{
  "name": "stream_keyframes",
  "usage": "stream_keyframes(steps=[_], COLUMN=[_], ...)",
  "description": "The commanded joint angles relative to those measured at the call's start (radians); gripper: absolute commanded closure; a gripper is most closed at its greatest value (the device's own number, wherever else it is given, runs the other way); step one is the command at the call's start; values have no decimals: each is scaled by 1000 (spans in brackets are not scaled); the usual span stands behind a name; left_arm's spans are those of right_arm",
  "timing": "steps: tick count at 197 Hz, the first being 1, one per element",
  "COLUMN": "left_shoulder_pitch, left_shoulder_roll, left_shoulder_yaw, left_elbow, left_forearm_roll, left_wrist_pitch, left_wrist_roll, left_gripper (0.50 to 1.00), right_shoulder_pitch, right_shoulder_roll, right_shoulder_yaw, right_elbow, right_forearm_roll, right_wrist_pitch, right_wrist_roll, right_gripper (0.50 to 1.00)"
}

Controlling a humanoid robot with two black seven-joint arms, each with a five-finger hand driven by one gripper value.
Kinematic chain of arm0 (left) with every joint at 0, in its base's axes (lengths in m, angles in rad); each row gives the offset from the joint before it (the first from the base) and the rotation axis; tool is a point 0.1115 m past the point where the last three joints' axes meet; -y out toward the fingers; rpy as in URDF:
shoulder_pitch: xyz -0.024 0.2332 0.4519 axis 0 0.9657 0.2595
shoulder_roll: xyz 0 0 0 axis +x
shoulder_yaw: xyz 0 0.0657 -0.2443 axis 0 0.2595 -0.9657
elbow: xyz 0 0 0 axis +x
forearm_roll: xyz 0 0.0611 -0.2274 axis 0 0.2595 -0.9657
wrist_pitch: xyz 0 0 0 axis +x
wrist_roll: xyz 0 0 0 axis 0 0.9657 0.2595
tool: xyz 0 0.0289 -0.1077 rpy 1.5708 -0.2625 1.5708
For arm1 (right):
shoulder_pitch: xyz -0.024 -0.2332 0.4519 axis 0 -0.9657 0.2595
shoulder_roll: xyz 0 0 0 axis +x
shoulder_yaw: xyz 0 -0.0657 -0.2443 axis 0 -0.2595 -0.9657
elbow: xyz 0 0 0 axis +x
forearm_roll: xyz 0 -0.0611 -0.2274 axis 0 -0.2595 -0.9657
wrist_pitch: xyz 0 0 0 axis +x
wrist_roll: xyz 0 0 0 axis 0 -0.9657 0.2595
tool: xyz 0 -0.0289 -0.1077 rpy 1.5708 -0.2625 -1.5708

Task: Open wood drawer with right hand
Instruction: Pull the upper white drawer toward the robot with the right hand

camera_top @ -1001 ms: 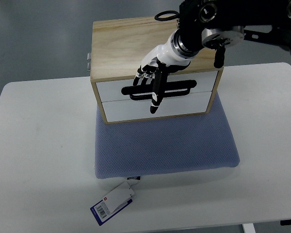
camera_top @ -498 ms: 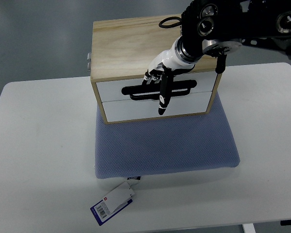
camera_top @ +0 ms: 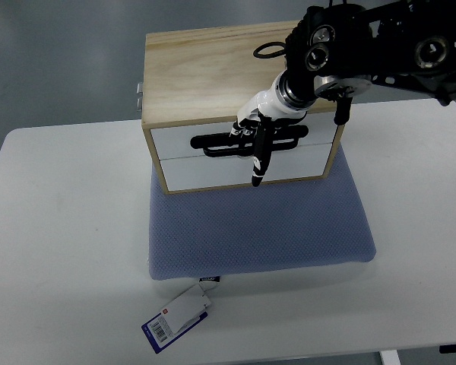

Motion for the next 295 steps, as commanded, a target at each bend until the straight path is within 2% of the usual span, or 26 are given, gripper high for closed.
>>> stream_keyframes(steps=[1,22,58,119,176,222,295], left_shoulder_pitch=[0,0,0,0,0,0,0], left_shoulder_roll=[0,0,0,0,0,0,0], left_shoulder_yaw=[0,0,0,0,0,0,0], left_elbow=[0,0,2,2,2,2,2], left_forearm_roll=[0,-1,-1,-1,-1,-1,-1], left_wrist_pitch=[0,0,0,2,2,2,2], left_wrist_roll=[0,0,0,0,0,0,0], left_gripper=[500,500,500,500,500,500,500], right_shoulder_pitch=[-8,-15,-8,-5,18,42,59], right_shoulder_roll=[2,1,-9,-12,-45,-85,-128], right_shoulder_yaw=[0,0,0,2,6,6,6], right_elbow=[-2,-4,2,18,62,134,185], right_forearm_roll=[-10,-10,1,4,31,33,53], right_wrist_pitch=[8,12,103,154,236,262,285], right_wrist_roll=[1,1,1,3,9,12,12], right_gripper=[556,554,556,556,556,556,556])
